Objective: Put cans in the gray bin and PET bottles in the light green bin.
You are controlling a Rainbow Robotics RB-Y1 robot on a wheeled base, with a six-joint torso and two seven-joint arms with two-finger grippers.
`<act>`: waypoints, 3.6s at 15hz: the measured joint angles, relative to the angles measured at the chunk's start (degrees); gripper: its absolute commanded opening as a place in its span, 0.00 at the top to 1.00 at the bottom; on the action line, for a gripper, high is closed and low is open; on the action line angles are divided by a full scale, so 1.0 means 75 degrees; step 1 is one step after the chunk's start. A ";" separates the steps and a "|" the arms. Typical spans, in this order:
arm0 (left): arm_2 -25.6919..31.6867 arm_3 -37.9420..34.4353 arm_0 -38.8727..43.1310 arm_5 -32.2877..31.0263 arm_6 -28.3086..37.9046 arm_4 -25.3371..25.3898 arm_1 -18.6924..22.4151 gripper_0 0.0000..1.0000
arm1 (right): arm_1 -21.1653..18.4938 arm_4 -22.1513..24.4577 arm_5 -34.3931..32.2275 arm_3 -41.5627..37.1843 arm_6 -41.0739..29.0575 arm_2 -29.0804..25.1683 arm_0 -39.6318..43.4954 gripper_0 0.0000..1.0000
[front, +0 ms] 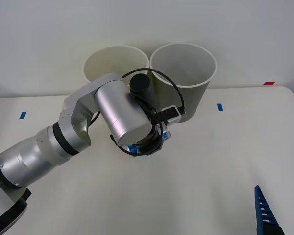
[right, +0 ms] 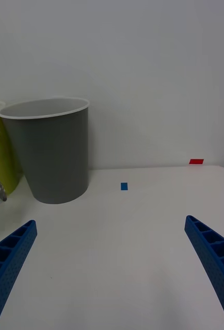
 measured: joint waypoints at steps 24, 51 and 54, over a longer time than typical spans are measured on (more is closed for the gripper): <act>0.5163 -0.6332 0.3192 0.0322 -0.0028 0.0498 -0.0411 1.00 | 0.0000 0.0000 0.0000 0.0000 0.0000 0.0000 0.0000 0.00; 0.4326 -0.2755 0.1291 -0.4181 0.1075 -0.1145 -0.1625 1.00 | 0.0000 0.0000 0.0000 0.0000 0.0000 0.0000 0.0000 0.00; 0.4066 -0.1874 0.0938 -0.4850 0.1026 -0.1205 -0.1911 1.00 | 0.0000 0.0000 0.0000 0.0000 0.0000 0.0000 0.0000 0.00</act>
